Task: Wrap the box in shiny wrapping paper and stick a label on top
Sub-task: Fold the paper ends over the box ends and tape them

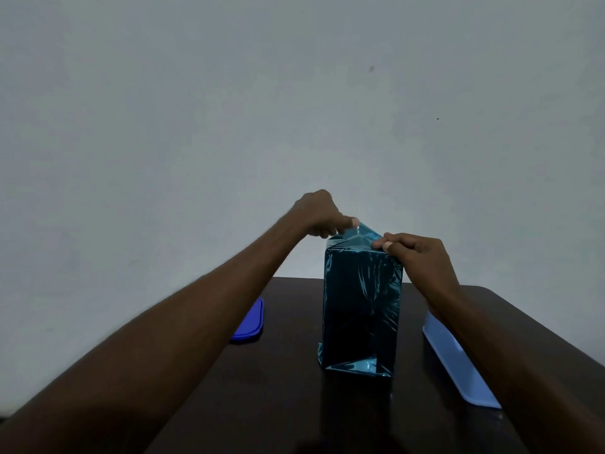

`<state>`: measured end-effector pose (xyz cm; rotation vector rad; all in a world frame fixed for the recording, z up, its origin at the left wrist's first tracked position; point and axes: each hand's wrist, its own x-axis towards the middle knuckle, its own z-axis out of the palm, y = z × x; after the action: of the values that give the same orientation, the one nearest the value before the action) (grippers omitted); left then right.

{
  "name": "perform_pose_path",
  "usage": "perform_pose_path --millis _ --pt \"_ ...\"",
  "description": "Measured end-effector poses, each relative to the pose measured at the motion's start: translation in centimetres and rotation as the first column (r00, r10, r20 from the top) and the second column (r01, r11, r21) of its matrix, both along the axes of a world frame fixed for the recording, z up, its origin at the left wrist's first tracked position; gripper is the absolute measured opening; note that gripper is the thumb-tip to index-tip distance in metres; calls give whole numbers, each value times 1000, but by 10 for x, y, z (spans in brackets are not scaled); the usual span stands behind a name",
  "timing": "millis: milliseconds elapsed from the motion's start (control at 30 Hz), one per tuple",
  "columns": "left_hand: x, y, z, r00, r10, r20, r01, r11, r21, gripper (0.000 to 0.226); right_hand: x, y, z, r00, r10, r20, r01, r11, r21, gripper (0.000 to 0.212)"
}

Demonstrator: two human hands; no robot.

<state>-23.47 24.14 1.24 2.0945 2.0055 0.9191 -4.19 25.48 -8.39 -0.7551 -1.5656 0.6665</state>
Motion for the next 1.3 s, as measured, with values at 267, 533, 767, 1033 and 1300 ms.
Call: perform_pose_path --millis 267,533,767,1033,1300 --pt "3 -7 0 992 49 114 -19 966 -256 35 0 -4 1 999 18 -28 -19 999 -42 20" --pt "8 -6 -6 997 70 -22 -73 977 -200 36 -1 1 2 1000 17 -17 -18 997 -70 25" --pt "5 -3 -17 999 -21 -33 16 990 -137 37 -1 3 3 1000 -19 1 19 997 -68 29" --pt "0 -10 -30 989 -77 123 80 997 -23 21 -2 0 5 996 -80 46 82 995 -53 28" --pt "1 -9 -43 1000 -4 -28 12 964 267 15 -3 -3 7 985 -124 120 125 992 3 28"
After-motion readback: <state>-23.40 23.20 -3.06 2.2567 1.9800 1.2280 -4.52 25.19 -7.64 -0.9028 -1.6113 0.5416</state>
